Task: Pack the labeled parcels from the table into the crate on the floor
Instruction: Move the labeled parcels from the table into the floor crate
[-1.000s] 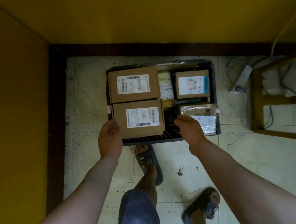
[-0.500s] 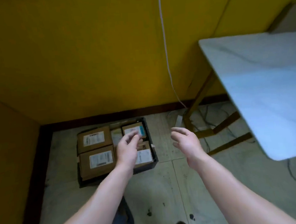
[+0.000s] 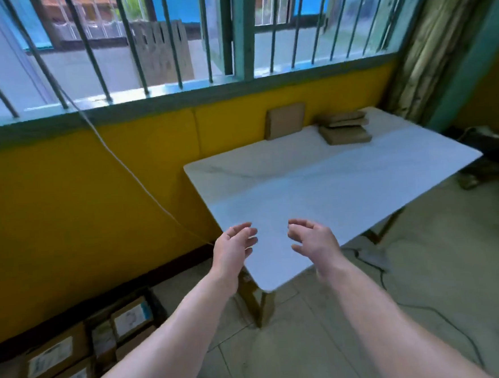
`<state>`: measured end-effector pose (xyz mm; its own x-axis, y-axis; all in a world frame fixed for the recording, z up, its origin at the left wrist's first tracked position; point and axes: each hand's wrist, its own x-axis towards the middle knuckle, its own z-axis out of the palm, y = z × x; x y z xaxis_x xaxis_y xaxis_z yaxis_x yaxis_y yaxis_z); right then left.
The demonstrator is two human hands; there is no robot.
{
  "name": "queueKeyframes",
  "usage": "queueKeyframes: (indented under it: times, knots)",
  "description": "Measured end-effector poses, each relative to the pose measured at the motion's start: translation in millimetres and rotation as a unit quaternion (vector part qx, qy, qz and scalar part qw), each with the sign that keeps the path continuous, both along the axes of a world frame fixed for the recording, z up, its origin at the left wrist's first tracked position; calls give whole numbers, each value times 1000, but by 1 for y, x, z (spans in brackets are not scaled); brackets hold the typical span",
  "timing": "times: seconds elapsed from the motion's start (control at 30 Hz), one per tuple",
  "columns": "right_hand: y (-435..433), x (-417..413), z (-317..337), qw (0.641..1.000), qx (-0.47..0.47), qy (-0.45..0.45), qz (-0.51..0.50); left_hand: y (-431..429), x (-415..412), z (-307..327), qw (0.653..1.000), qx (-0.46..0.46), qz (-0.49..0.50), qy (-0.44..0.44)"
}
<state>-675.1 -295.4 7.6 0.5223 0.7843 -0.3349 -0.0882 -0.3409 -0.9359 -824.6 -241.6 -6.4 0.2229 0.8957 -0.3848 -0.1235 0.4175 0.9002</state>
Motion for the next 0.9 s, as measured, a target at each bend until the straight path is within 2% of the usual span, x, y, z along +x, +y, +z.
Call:
queueKeyframes:
  times: [0.3, 0.63, 0.9]
  knots:
    - [17, 153, 2, 997, 5, -7, -76, 36, 160, 3, 996, -4, -89, -10]
    - [155, 362, 14, 998, -37, -25, -51, 167, 365, 2, 997, -32, -67, -21]
    - [237, 474, -8, 996, -82, -3, -18, 246, 473, -4, 998, -37, -42, 16]
